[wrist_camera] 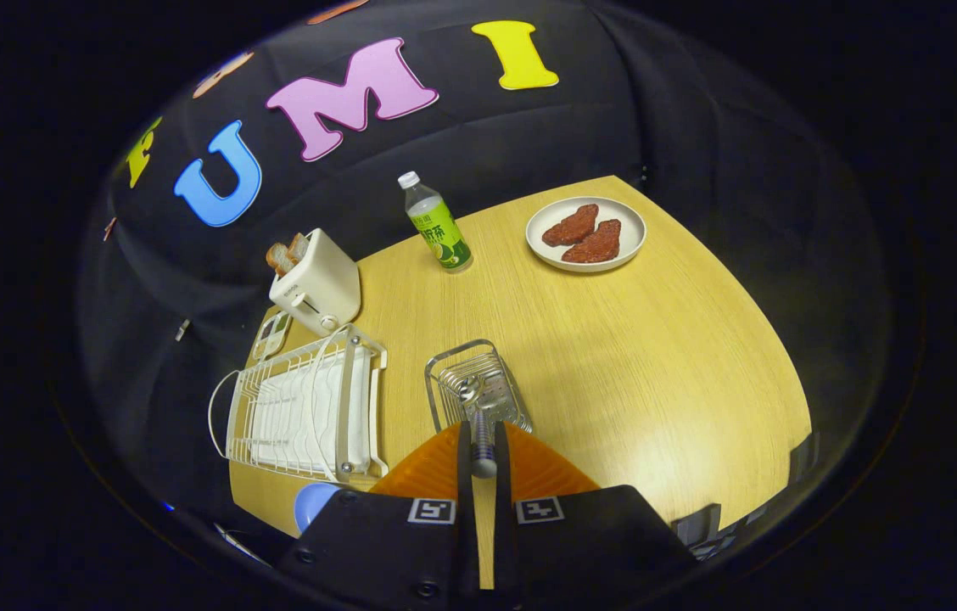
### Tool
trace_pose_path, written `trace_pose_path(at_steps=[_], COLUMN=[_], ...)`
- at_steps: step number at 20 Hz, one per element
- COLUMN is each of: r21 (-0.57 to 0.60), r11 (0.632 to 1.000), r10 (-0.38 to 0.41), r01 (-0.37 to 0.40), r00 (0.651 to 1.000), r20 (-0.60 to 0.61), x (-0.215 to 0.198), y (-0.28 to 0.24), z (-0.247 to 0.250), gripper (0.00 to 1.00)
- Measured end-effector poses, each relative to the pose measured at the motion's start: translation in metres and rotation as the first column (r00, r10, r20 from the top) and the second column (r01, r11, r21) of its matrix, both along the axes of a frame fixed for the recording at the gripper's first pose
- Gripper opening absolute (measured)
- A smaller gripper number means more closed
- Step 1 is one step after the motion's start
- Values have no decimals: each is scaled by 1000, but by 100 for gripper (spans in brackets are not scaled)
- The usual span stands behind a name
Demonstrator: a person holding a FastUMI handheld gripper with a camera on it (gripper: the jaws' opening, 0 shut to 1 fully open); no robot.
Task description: Take the plate from the dish rack, then take the spoon from the basket and place it into the plate.
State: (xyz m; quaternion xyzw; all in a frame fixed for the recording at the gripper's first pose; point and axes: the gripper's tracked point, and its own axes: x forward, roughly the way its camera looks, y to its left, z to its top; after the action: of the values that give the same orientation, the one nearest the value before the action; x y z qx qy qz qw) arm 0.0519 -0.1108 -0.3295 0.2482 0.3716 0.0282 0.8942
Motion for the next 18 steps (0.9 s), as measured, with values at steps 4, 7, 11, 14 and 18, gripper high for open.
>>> trace_pose_path(at_steps=[4, 7, 11, 14, 18], r21=[15, 68, 173, 215, 186], r11=[999, 997, 978, 946, 912], r10=[-45, -38, 83, 207, 350], r01=[44, 30, -115, -242, -365], r00=[997, 991, 979, 963, 930], r20=[62, 128, 184, 174, 109], x=[-20, -40, -76, -107, -141], y=[-6, 14, 84, 143, 199], z=[41, 82, 117, 113, 71], gripper=[11, 11, 11, 11, 11])
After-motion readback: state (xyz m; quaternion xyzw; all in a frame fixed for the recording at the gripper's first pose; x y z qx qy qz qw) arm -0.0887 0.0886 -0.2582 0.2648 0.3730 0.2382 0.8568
